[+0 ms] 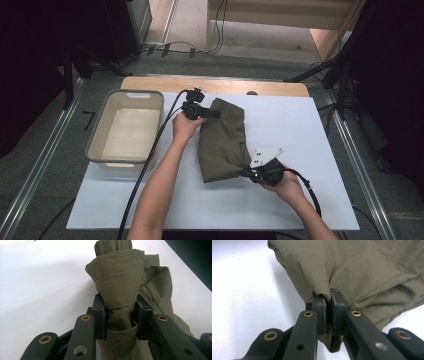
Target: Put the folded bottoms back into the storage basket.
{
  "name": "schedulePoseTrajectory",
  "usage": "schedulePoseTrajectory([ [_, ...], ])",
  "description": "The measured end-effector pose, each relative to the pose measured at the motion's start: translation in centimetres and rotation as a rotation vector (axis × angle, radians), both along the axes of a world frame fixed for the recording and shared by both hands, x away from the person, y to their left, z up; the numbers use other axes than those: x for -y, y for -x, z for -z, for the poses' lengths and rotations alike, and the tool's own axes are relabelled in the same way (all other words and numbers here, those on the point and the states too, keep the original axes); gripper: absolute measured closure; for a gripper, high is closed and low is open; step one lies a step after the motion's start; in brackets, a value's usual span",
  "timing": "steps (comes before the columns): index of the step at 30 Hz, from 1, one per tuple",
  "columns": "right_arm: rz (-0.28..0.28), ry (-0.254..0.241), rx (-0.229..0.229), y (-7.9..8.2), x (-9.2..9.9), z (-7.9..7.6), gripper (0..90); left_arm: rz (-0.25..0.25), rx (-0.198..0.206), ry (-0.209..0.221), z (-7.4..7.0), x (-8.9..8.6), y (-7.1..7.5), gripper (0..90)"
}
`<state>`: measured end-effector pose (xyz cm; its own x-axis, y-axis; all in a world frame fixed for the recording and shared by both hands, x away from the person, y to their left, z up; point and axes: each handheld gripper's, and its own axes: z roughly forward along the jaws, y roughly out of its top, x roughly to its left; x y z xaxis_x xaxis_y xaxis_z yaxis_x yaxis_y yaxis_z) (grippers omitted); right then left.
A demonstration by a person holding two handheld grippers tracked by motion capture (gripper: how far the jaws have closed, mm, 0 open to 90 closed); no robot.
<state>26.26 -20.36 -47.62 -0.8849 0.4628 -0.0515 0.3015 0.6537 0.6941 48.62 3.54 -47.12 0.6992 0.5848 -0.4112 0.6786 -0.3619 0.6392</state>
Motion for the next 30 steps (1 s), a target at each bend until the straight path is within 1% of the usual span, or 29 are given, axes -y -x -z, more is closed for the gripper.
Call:
schedulePoseTrajectory([
  [12, 0.009, -0.029, 0.018, 0.1, 0.3, -1.6, 82.4, 0.007, 0.045, 0.038, -1.8, -0.2, 0.4, 69.3],
  [17, 0.008, -0.030, 0.035, 0.2, 0.3, -2.1, 82.4, 0.002, 0.049, 0.056, -2.3, -0.5, 0.4, 69.2],
  [22, 0.008, -0.032, 0.047, 0.1, 0.3, -2.7, 82.4, 0.002, 0.059, 0.064, -3.0, -0.7, 0.3, 69.3],
  [23, 0.010, -0.035, 0.043, 0.1, 0.3, -2.8, 82.4, 0.001, 0.062, 0.066, -3.1, -0.7, 0.3, 69.3],
  [30, 0.006, -0.044, 0.067, 0.0, 0.2, -3.7, 82.4, 0.001, 0.073, 0.071, -4.0, -0.8, 0.3, 69.3],
])
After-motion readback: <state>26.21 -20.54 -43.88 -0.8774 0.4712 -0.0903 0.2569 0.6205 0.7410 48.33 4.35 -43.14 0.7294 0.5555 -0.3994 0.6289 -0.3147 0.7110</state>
